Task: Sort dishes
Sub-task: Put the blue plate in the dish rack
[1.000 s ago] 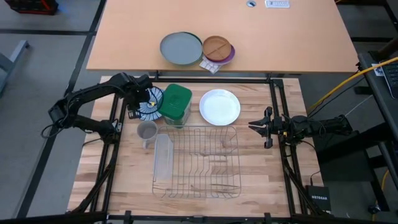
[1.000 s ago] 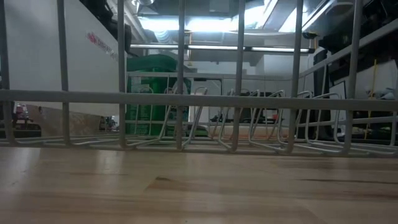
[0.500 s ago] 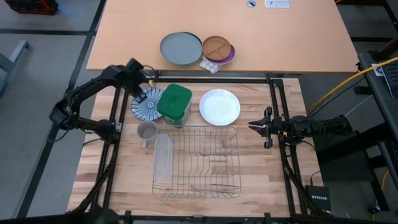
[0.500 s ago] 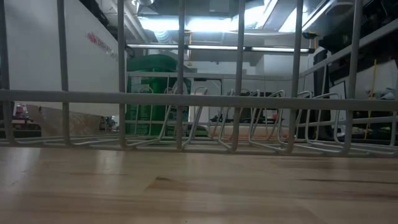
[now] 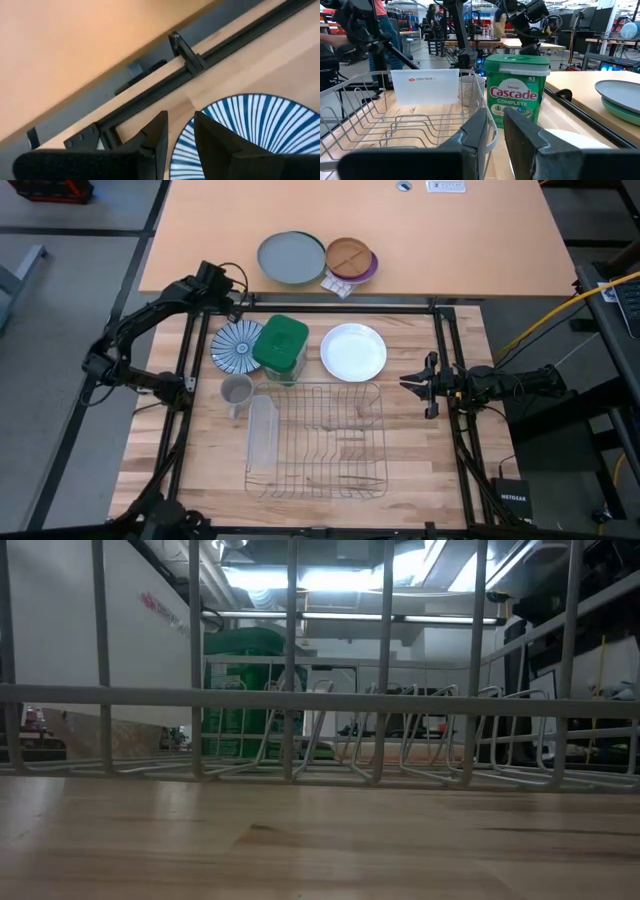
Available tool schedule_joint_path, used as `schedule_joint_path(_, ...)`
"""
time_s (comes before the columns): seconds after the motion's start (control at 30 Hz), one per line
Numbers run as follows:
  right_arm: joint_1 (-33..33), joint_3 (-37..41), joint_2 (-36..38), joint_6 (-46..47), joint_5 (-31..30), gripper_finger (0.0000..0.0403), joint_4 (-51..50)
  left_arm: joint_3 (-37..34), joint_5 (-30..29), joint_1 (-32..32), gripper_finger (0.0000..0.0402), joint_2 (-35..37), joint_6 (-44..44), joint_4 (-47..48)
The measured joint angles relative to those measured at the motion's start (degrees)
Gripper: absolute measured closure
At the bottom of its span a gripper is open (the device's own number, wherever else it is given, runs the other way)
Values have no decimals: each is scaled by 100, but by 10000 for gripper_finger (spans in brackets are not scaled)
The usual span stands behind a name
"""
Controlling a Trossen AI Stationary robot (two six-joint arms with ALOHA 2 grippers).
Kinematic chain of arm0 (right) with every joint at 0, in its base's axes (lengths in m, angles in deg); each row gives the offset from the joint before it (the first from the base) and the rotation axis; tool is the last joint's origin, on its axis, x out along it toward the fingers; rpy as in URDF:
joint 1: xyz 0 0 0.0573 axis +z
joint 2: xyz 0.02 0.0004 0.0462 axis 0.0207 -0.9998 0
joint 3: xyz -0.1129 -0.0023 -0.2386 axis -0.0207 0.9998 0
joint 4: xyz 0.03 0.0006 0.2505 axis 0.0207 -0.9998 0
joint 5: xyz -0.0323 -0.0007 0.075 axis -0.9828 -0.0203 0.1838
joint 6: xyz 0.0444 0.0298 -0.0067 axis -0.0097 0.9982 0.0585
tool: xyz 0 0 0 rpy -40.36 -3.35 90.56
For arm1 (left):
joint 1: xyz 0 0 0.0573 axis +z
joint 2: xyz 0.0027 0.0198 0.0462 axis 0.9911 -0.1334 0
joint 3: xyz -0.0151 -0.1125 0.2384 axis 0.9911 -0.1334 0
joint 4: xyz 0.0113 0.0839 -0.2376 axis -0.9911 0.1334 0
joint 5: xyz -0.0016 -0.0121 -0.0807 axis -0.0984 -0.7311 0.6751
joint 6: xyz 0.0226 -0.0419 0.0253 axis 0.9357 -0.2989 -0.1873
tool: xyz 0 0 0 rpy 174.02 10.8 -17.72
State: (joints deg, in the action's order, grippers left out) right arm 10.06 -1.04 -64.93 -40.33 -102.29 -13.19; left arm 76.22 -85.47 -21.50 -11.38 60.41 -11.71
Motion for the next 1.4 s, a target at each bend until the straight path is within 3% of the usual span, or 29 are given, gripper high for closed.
schedule_joint_path(0.23, 0, 0, 0, 0, -17, 333, 2, 0, 104, -2, 309, -719, -365, 377)
schedule_joint_path(0.5, 0, 0, 2, 0, -15, 333, 4, 0, 69, -2, 217, -1746, -412, 805)
schedule_joint_path(0.7, -2, 0, 2, -2, -15, 333, 0, 0, -30, -4, 170, -1973, -86, 763)
schedule_joint_path(0.97, -2, 0, 1, -2, -15, 333, -39, 0, -54, -1, 164, -1847, 255, 690)
schedule_joint_path(1.23, 0, 0, 0, -2, -15, 333, -44, 2, -64, 232, 164, -1810, 8, 123)
schedule_joint_path(1.4, 0, 0, 0, -2, -13, 333, -176, 2, 635, 497, 164, -1810, 49, 86)
